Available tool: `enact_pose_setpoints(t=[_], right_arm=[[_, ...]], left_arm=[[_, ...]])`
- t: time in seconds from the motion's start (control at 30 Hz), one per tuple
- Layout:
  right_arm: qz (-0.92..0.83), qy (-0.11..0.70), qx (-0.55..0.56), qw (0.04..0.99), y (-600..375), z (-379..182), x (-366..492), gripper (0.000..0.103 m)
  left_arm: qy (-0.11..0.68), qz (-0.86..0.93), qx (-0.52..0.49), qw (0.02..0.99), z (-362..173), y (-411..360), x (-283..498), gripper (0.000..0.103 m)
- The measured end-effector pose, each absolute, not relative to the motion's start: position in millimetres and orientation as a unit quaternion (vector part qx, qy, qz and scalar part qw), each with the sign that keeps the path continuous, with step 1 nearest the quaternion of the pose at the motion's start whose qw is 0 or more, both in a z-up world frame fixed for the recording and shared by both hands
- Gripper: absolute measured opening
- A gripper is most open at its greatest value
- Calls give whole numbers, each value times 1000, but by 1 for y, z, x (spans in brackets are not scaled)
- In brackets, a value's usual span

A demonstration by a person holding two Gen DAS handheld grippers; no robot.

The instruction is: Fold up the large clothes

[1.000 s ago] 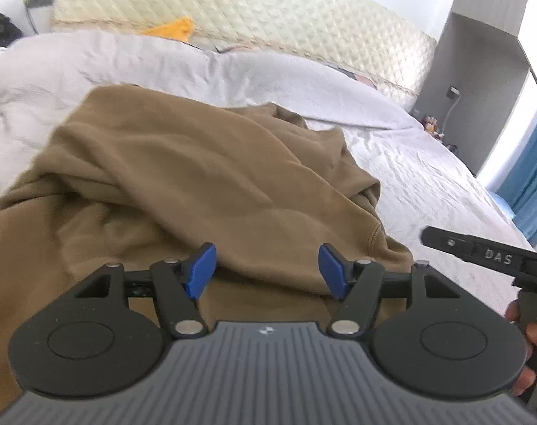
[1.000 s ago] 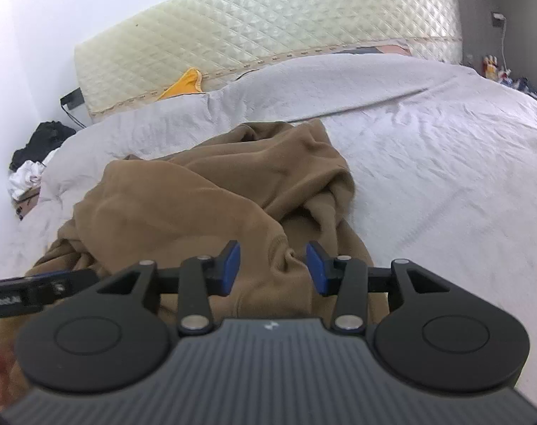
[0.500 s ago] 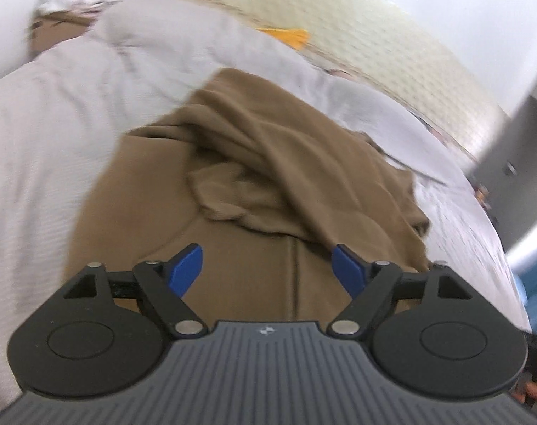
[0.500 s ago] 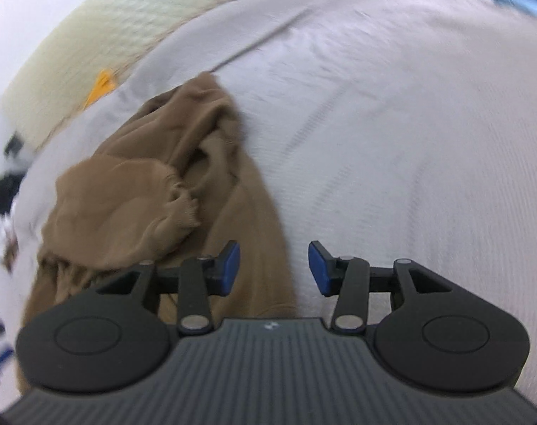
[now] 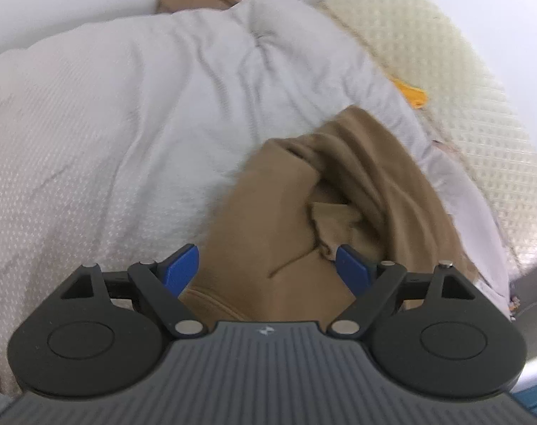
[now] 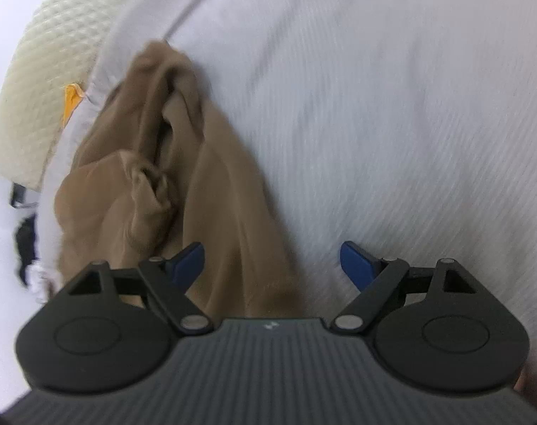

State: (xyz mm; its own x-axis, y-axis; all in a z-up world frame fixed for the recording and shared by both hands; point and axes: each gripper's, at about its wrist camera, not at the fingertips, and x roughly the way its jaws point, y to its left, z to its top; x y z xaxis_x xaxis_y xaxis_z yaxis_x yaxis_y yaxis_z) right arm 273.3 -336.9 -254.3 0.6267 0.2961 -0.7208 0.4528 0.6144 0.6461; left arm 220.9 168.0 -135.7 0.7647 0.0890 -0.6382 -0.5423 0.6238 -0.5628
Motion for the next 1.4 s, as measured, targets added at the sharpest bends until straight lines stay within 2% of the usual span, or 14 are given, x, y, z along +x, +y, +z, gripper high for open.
enact_pose_setpoints(t=[0.13,0.27,0.5,0.87,0.93,1.0,1.03,1.1,1.17,1.2,1.4], right_arm=[[-38,442,433,784,-324,-260,280,87],[45,417,462,781,-308,-254,283,88],[65,387,477,787,-304,-249,281,87],[16,449,372,813,-281,-265,291,86],[17,450,369,813,-280,-264,290,82],[15,449,367,814,-279,-263,288,64],[15,448,363,817,-278,-261,286,59],[25,444,355,822,-277,-254,282,41],[42,438,353,826,-278,-245,280,31],[52,433,363,824,-280,-241,279,27],[121,352,421,827,-314,-195,260,15]], left_arm=[[318,183,-415,833,-154,175,233,88],[341,174,-420,822,-167,173,241,88],[360,180,-430,808,-182,175,245,88],[390,175,-433,794,-204,166,258,84],[392,182,-421,797,-203,163,259,74],[391,186,-413,802,-201,162,259,63],[389,185,-414,802,-201,162,259,59],[385,174,-414,806,-199,163,259,37],[380,159,-403,818,-190,159,260,27],[375,150,-396,825,-183,156,260,19],[335,86,-409,844,-146,164,249,14]])
